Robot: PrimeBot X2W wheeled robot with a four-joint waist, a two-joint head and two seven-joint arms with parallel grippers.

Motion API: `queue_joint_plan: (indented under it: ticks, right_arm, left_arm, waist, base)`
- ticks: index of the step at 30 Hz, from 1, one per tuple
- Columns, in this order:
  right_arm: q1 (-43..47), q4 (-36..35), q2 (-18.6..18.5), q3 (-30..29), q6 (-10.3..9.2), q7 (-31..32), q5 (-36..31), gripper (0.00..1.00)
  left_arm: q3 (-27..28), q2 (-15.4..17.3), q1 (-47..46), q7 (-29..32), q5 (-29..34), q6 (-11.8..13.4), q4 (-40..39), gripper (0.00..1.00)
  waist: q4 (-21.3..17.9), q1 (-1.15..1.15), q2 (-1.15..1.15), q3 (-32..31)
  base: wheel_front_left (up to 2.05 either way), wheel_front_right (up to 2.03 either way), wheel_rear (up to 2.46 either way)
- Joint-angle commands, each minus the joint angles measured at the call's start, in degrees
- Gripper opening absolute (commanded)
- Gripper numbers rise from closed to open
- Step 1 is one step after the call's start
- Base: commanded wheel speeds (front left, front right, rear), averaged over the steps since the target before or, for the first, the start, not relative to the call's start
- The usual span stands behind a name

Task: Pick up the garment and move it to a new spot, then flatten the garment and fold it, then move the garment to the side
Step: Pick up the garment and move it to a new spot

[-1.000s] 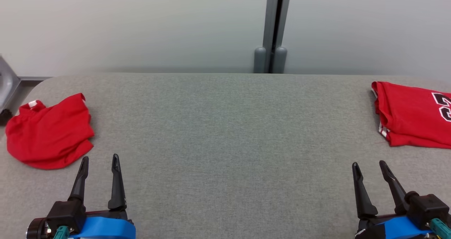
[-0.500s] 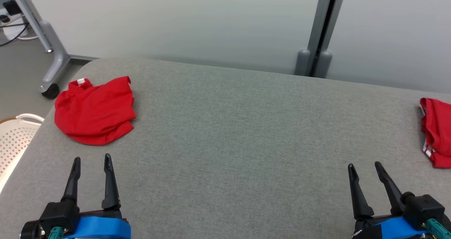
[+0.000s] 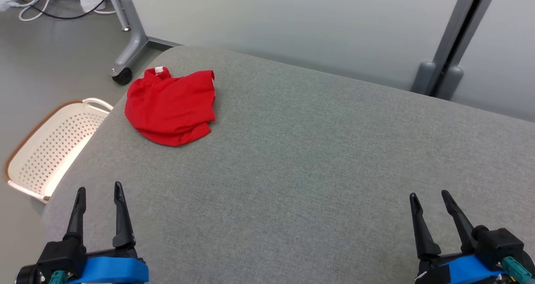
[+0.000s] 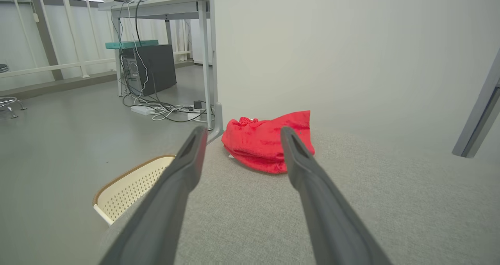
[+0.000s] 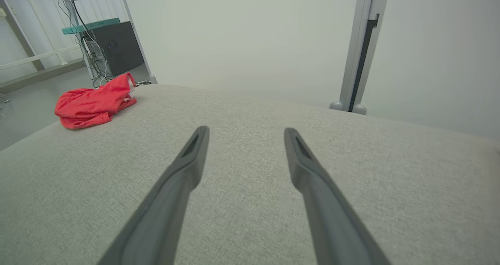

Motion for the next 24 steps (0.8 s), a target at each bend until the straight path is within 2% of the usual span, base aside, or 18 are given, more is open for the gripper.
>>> queue_joint_plan:
  ticks: [1, 6, 13, 21, 24]
  right_arm:
    - [-0.64, -0.13, -0.13, 0.04, 0.01, 0.05, -0.10, 1.00]
    - [-0.35, 0.06, -0.22, 0.20, 0.01, 0.14, -0.13, 1.00]
    - [-0.06, 0.04, -0.49, 0.57, 0.02, 0.29, 0.14, 1.00]
    - [-1.66, -0.88, -1.68, 0.58, 0.02, 0.49, 0.22, 1.00]
    - [-2.50, -2.15, -2.39, 1.06, 0.02, 1.02, -0.32, 1.00]
  left_arm:
    - [0.27, 0.00, 0.01, -0.25, 0.24, 0.10, -0.16, 1.00]
    - [0.70, -0.18, 0.54, -0.25, 0.40, 0.48, -0.68, 1.00]
    - [1.27, -0.26, 0.80, -0.25, 0.11, 0.42, -0.67, 1.00]
    - [2.23, -0.32, -2.49, -0.25, -0.67, 0.76, -0.57, 1.00]
    - [3.71, 0.56, -5.70, -0.20, -1.81, 0.50, 1.32, 1.00]
  waist:
    - [1.00, 0.00, 0.00, 0.62]
    - [2.46, 0.00, 0.00, 0.67]
    - [2.62, 0.00, 0.00, 0.64]
    - [0.69, 0.00, 0.00, 2.17]
    - [-0.69, 0.00, 0.00, 3.96]
  base:
    - [0.00, 0.00, 0.00]
    - [0.00, 0.00, 0.00]
    - [0.00, 0.00, 0.00]
    - [0.00, 0.00, 0.00]
    - [0.00, 0.00, 0.00]
